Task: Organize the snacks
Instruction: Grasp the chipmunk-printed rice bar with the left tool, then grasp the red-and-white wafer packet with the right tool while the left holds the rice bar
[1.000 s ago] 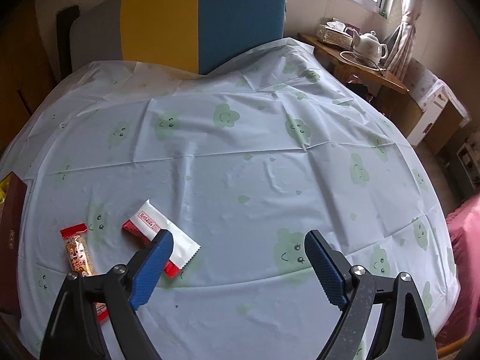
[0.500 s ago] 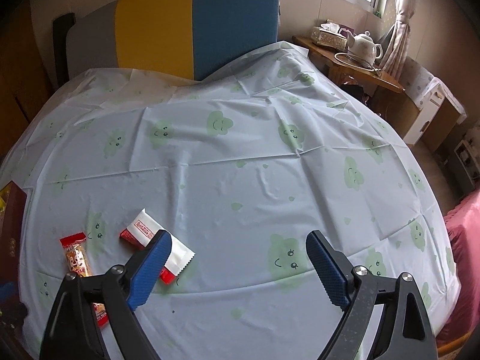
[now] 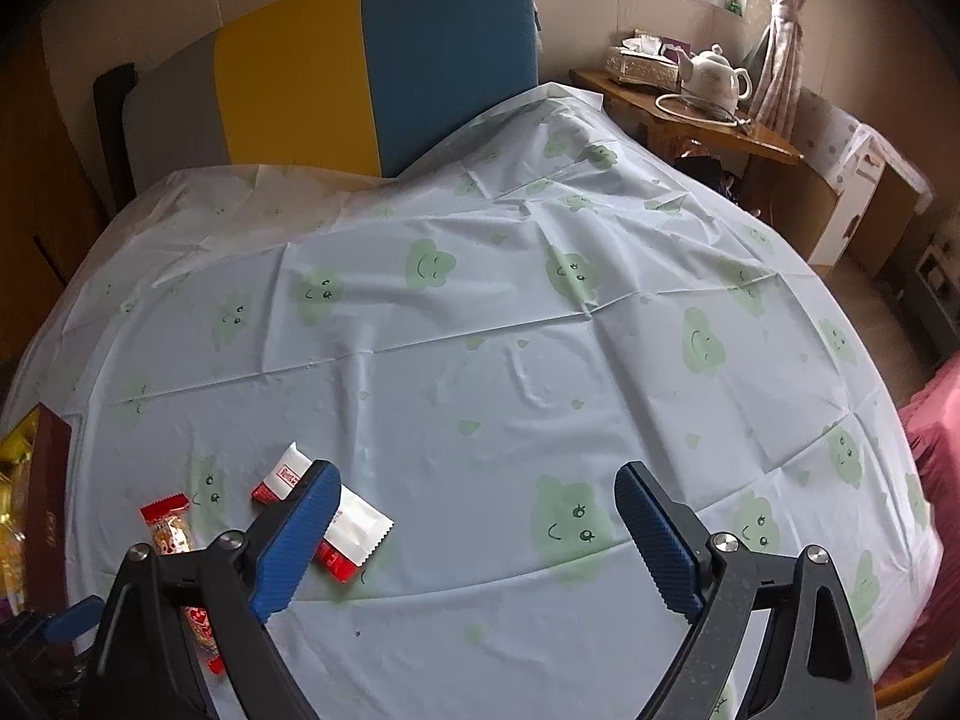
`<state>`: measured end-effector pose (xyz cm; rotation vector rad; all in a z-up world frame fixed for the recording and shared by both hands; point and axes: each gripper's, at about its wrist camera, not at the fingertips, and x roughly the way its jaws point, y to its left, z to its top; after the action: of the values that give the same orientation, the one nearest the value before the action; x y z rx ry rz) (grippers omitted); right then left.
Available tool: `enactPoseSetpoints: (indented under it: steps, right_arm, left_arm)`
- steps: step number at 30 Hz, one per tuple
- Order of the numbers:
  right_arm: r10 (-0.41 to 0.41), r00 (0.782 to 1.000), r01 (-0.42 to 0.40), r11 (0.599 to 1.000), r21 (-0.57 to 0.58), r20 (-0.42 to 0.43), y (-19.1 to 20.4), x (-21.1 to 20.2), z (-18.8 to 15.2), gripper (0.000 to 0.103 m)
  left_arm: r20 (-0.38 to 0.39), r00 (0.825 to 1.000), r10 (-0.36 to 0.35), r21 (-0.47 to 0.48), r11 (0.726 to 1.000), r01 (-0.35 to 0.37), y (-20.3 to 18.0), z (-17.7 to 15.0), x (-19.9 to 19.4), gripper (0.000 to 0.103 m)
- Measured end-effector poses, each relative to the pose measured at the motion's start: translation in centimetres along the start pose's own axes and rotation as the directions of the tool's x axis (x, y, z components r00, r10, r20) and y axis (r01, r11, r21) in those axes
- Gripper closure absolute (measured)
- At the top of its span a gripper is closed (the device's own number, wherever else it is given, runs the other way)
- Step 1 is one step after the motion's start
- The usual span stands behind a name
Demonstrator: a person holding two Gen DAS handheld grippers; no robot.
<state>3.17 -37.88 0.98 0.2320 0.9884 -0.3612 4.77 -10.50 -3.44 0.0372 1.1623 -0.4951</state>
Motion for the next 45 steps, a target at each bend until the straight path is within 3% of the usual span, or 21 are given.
enactPoseSetpoints:
  steps: [9, 14, 18, 22, 24, 36, 41, 45]
  right_arm:
    - [0.017, 1.000, -0.017, 1.000, -0.002, -0.013, 0.2, 0.2, 0.0, 0.009]
    - [0.024, 1.000, -0.024, 1.000, 0.002, -0.020, 0.2, 0.3, -0.1, 0.009]
    - [0.028, 0.999, -0.028, 1.000, -0.004, -0.024, 0.3, 0.4, -0.1, 0.008]
    - [0.030, 0.999, -0.031, 0.999, -0.016, -0.031, 0.6, 0.5, -0.2, 0.008]
    - [0.027, 0.999, -0.028, 0.999, -0.029, -0.032, 0.8, 0.6, -0.3, 0.008]
    - [0.064, 0.991, -0.082, 0.986, -0.149, -0.122, 3.4, 2.3, -1.7, 0.008]
    - [0.038, 0.985, -0.075, 0.972, -0.222, -0.167, 4.8, 3.3, -2.6, 0.009]
    - [0.021, 0.983, -0.066, 0.967, -0.247, -0.181, 5.2, 3.8, -2.9, 0.009]
  left_arm:
    - [-0.044, 0.999, -0.020, -0.108, 0.994, 0.015, -1.3, 2.8, 3.4, 0.054]
    - [-0.079, 0.997, 0.021, -0.107, 0.994, -0.030, -2.4, 3.6, 5.9, 0.054]
    - [-0.060, 0.997, 0.049, -0.041, 0.998, -0.051, -3.2, 3.7, 6.6, 0.054]
    - [-0.039, 0.999, 0.006, 0.089, 0.996, -0.003, -3.0, 2.8, 5.9, 0.066]
    - [-0.031, 0.999, 0.013, 0.119, 0.993, -0.009, -2.4, 2.2, 5.1, 0.067]
    - [0.032, 0.999, 0.033, 0.202, 0.979, -0.039, 0.4, -1.7, 3.2, 0.061]
    - [0.095, 0.995, 0.041, 0.232, 0.971, -0.062, 0.2, -2.7, 3.2, 0.060]
    - [0.119, 0.993, 0.007, 0.206, 0.978, -0.032, 0.8, -2.8, 3.1, 0.060]
